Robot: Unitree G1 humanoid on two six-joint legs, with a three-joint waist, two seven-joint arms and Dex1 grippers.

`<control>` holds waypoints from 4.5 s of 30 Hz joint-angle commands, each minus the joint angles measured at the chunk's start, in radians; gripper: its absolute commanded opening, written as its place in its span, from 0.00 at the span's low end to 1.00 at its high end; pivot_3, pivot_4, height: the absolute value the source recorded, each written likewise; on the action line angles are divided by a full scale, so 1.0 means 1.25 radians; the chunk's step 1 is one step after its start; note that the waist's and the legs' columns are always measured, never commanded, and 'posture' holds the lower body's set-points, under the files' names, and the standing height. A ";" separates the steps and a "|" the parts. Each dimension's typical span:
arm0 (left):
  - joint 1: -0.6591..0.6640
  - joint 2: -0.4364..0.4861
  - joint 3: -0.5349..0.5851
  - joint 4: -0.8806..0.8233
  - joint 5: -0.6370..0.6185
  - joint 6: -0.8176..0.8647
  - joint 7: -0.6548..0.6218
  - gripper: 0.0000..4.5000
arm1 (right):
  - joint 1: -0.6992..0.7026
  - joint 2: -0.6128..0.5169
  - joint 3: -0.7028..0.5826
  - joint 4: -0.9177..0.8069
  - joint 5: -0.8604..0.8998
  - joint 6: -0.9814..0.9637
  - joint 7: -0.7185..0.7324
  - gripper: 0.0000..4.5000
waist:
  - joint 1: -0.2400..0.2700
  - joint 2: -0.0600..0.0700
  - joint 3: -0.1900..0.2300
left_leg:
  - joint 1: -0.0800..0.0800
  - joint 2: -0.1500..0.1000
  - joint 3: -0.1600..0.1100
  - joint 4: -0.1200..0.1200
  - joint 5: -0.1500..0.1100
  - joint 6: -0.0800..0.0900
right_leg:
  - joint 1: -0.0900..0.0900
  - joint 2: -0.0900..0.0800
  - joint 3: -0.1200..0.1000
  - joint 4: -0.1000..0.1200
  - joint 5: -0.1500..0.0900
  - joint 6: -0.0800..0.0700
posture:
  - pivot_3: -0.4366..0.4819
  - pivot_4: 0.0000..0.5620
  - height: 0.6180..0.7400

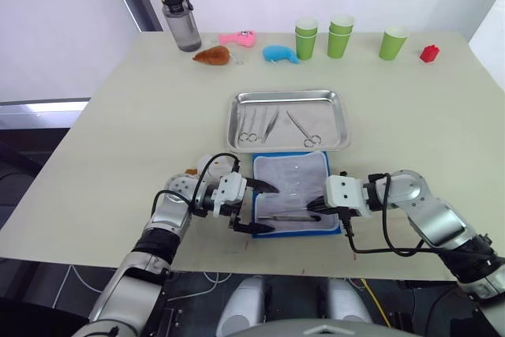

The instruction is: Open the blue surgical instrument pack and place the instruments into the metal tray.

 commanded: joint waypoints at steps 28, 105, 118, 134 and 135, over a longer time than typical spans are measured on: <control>0.026 -0.016 -0.041 0.067 0.058 -0.005 0.005 1.00 | -0.079 -0.117 -0.018 -0.231 -0.030 0.195 0.042 0.01 | 0.014 0.000 0.002 | -0.002 -0.001 -0.002 0.000 0.000 0.000 | -0.001 -0.001 -0.002 -0.001 0.000 0.000 | 0.48 0.27 0.95; 0.062 -0.007 -0.036 0.019 0.056 0.011 0.027 1.00 | -0.429 0.318 -0.230 0.598 0.023 0.239 -0.479 0.01 | -0.004 0.007 0.001 | -0.002 -0.002 -0.003 -0.002 0.000 0.000 | -0.002 -0.002 -0.002 0.000 0.000 0.000 | 0.48 0.27 0.95; 0.058 -0.007 -0.037 0.005 0.055 0.023 0.028 1.00 | -0.357 0.266 -0.301 0.389 0.088 0.160 -0.401 0.97 | -0.003 0.008 0.002 | -0.003 -0.003 -0.003 -0.003 0.000 0.000 | -0.003 -0.002 -0.002 0.000 0.000 0.000 | 0.48 0.27 0.95; 0.049 -0.014 -0.039 0.014 0.058 0.025 0.020 1.00 | 0.181 -0.053 -0.468 -0.107 0.405 0.114 0.037 0.97 | 0.002 0.003 0.005 | -0.005 -0.003 -0.004 -0.002 0.000 0.000 | -0.001 -0.002 -0.002 -0.003 0.000 0.000 | 0.48 0.27 0.95; 0.049 -0.014 -0.039 0.015 0.058 0.024 0.019 1.00 | 0.203 -0.072 -0.484 -0.116 0.417 0.105 0.059 0.97 | 0.003 0.003 0.005 | -0.005 -0.003 -0.004 -0.003 0.000 0.000 | -0.001 -0.002 -0.002 -0.003 0.000 0.000 | 0.48 0.27 0.95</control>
